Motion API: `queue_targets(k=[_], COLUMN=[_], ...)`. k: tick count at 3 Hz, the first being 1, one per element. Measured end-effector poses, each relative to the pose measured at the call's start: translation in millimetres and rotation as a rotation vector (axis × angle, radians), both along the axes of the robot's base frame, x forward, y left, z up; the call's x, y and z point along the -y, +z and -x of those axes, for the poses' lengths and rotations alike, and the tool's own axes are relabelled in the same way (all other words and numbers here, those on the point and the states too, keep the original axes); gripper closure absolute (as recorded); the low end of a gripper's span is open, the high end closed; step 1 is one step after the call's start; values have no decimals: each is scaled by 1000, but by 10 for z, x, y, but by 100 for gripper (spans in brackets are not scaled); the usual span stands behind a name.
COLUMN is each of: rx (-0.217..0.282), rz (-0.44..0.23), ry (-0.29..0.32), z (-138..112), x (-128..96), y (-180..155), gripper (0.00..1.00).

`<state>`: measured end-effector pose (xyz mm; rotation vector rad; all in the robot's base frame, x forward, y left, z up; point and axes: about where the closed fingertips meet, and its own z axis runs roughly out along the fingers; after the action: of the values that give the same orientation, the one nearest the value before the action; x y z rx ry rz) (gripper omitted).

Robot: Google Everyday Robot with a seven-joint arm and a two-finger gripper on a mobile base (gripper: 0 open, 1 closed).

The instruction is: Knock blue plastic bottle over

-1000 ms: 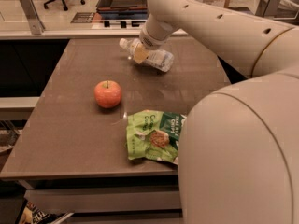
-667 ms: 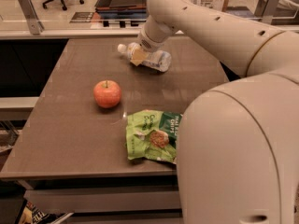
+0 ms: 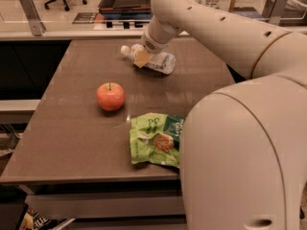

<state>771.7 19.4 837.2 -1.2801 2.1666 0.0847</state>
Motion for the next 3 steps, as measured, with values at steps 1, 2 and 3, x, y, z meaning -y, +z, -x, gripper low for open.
queue_targets(k=[1, 2, 3], rx=[0, 0, -3], rz=[0, 0, 1], ry=[0, 0, 2], z=[0, 0, 2], x=[0, -1, -14], y=[17, 15, -4], gripper=[36, 12, 0])
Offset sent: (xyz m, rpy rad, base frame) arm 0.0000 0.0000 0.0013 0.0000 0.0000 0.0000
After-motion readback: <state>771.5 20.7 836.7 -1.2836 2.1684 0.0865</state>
